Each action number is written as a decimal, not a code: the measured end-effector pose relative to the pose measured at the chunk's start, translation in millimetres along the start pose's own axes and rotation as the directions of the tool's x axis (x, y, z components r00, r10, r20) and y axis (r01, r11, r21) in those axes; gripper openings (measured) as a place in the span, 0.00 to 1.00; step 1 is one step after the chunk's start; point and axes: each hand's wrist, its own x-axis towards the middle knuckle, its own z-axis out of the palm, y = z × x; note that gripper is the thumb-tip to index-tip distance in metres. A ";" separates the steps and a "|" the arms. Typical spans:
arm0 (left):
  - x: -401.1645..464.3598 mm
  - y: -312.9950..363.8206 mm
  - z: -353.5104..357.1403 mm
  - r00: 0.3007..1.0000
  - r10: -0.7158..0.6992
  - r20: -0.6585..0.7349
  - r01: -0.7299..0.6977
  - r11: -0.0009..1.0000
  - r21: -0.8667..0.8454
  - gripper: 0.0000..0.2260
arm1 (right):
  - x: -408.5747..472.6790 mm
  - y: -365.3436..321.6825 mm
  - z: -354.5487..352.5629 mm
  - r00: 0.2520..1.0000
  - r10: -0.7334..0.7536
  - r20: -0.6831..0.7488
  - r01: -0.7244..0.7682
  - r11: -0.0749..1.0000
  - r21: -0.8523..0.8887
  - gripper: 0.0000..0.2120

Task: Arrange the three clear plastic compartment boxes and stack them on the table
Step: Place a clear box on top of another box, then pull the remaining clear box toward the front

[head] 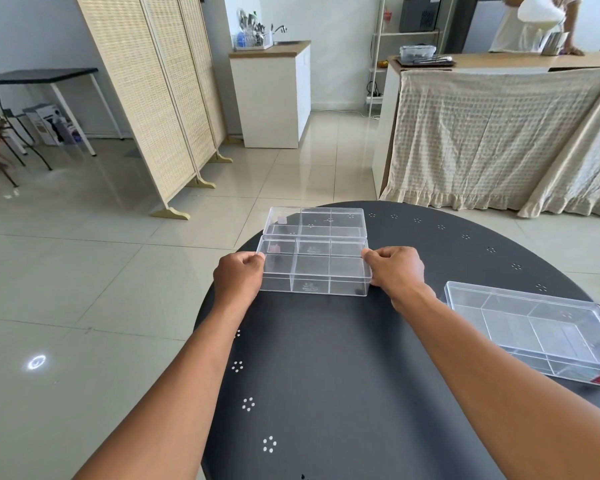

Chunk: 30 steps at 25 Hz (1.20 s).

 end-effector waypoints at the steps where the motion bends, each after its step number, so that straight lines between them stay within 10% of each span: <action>1: -0.7 0.7 -0.5 1.000 -0.006 0.005 0.006 1.000 0.001 0.09 | -0.7 -0.2 -0.5 1.000 0.003 0.002 -0.003 1.000 0.001 0.25; 10: -69.9 36.6 -22.3 0.961 0.096 -0.259 -0.114 0.992 -0.055 0.11 | -43.3 -19.7 -62.7 0.977 -0.202 -0.065 0.198 0.978 -0.069 0.22; 20: -181.1 84.0 49.1 0.940 0.200 0.275 -0.181 0.979 -0.094 0.14 | -83.0 42.0 -246.9 0.928 -0.135 -0.347 0.113 0.990 -0.082 0.14; 30: -229.8 112.7 130.3 0.914 0.131 0.385 -0.123 0.991 -0.046 0.16 | -92.6 114.9 -277.4 0.952 0.043 -0.303 -0.080 0.991 -0.110 0.11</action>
